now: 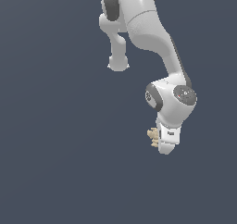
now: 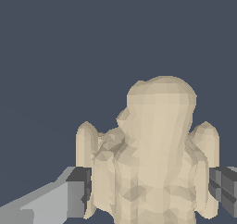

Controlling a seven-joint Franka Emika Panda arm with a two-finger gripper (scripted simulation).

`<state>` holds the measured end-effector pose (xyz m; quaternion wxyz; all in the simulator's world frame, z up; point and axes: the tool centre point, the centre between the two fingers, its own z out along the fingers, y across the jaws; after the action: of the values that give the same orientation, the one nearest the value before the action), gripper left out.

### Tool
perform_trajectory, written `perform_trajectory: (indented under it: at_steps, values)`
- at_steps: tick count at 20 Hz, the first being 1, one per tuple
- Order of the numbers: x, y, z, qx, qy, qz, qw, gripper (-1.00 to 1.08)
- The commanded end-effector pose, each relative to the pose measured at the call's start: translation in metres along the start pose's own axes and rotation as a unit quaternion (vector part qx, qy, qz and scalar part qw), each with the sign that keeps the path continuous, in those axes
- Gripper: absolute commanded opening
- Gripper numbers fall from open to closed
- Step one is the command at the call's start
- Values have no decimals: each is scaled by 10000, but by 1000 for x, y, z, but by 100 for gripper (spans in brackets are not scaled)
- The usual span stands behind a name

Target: Pick up the object and move it to a goal position.

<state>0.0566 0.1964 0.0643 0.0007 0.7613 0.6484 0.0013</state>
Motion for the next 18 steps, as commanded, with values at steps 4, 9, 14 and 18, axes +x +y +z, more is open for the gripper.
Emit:
perform_trajectory:
  at_steps: [4,9,14,18]
  values:
    - [20,19,-4,7,-2,1,10000,-100]
    - [35,33,-8,10,-4,0,10000,-100]
    - [46,43,-10,12,-5,-1,10000,-100]
    - [51,49,-11,12,-5,-1,10000,-100]
